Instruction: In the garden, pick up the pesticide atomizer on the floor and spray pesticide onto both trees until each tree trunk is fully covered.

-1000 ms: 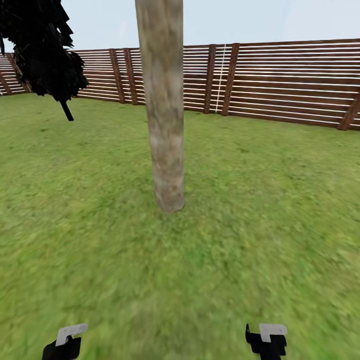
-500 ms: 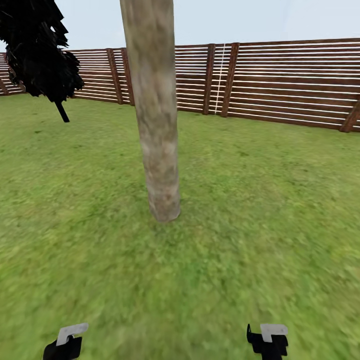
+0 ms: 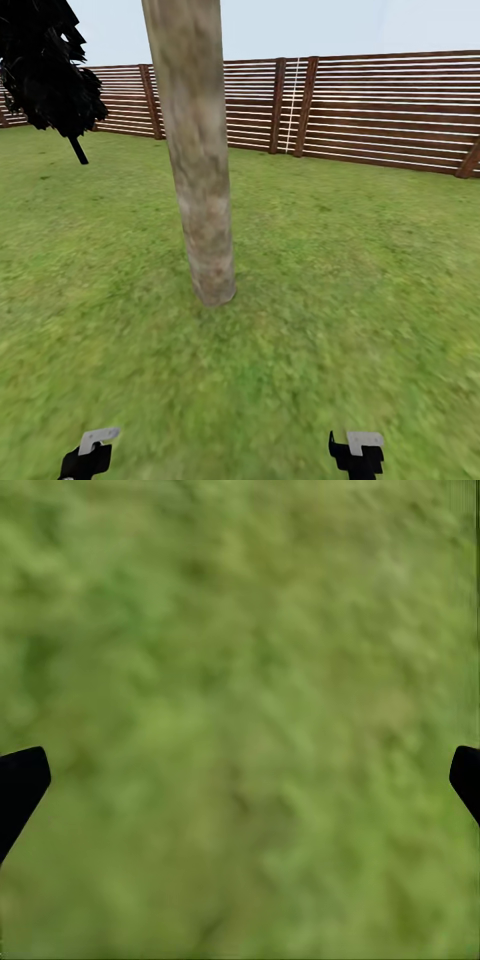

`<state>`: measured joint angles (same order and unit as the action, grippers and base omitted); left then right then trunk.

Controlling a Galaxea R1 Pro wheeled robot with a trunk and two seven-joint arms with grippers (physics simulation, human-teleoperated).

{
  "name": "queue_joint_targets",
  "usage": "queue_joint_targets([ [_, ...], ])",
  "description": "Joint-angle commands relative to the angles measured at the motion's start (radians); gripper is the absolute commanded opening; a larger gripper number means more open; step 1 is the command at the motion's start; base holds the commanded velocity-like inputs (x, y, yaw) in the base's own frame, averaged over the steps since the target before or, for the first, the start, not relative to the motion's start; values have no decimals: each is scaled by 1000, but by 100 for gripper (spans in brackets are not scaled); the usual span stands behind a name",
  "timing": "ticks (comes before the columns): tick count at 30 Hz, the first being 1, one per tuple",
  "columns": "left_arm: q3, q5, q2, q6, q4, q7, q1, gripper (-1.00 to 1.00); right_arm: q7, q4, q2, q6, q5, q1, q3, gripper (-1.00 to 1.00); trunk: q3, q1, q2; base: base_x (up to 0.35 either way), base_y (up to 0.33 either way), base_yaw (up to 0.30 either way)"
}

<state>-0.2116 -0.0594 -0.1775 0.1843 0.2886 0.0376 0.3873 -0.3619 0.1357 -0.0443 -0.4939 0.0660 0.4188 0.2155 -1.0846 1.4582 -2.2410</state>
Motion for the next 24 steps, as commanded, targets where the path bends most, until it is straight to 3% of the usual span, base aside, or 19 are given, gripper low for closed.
queue_joint_targets([
  [1, 1, -2, 0, -2, 0, -1, 1, -100, 0, 2, 0, 0, 1, 0, -2, 100, 0, 0, 0, 7, 0, 0],
  [3, 1, -19, -2, -5, 1, -19, 9, -100, 5, 7, 3, 1, -2, 0, 2, 100, 0, 0, 0, 3, 0, 0],
  [5, 1, -74, -9, -9, 18, -111, 16, -100, 8, 45, 5, 1, -28, 1, 22, 100, 0, 0, 0, 1, 0, 0],
  [8, 0, -182, -23, -14, 83, -283, 32, -100, 55, 188, 6, 4, -162, 1, 84, 100, 0, 0, 0, 0, 0, 0],
  [10, 1, -236, -24, -13, 104, -344, 39, -100, 172, 238, 6, 8, -247, 1, 94, 100, 0, 0, 0, 0, 0, 0],
  [12, 0, -320, -22, -15, 139, -449, 42, -100, 379, 260, 6, 63, -347, 14, 98, 100, 0, 0, 0, 0, 0, 0],
  [14, 0, -389, -17, -19, 175, -568, 43, -100, 511, 283, 6, 125, -388, 43, 98, 100, 0, 0, 0, 0, 0, 0],
  [17, 2, -487, -7, -68, 230, -745, 61, -100, 664, 309, 7, 165, -406, 78, 99, 100, 0, 0, 0, 0, 0, 0],
  [19, 3, -549, -5, -106, 257, -827, 67, -100, 778, 316, 7, 170, -409, 85, 99, 100, 0, 0, 0, 0, 0, 0],
  [21, 11, -573, -3, -117, 290, -868, 68, -100, 878, 323, 7, 171, -412, 93, 99, 100, 0, 0, 0, 0, 0, 0],
  [24, 65, -581, 8, -123, 312, -883, 70, -100, 930, 364, 7, 173, -415, 99, 99, 100, 0, 0, 0, 0, 0, 0],
])
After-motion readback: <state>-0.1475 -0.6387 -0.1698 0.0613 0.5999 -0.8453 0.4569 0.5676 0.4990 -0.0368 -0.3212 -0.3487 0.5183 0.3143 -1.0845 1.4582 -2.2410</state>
